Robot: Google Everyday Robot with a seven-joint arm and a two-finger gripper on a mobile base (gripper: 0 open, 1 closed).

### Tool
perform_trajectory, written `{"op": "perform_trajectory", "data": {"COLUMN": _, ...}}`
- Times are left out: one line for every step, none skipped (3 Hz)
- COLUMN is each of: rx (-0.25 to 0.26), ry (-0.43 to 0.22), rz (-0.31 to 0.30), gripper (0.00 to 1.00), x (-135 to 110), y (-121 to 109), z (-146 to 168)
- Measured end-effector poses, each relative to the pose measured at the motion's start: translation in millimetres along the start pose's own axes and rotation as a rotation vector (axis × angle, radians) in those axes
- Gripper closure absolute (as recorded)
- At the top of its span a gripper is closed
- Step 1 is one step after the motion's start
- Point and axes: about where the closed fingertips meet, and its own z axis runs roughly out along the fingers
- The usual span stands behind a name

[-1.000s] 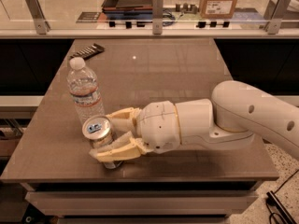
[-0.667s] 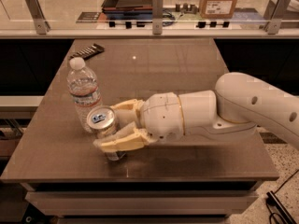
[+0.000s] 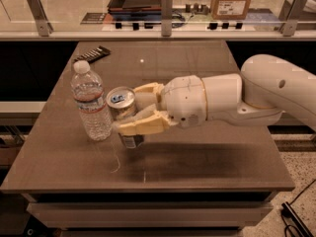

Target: Move redbull can near rxbar chocolate

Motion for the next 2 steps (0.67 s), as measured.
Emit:
{"op": "perform_trajectory", "data": {"rx": 0.041, "ry": 0.007, "rz": 0.024, "gripper": 1.00, "x": -9.3, "y": -20.0, "z": -23.9}}
{"op": "perform_trajectory", "data": {"rx": 0.115, "ry": 0.015, "rz": 0.019, "gripper": 1.00, "x": -22.5, "y": -46.4, "z": -50.1}}
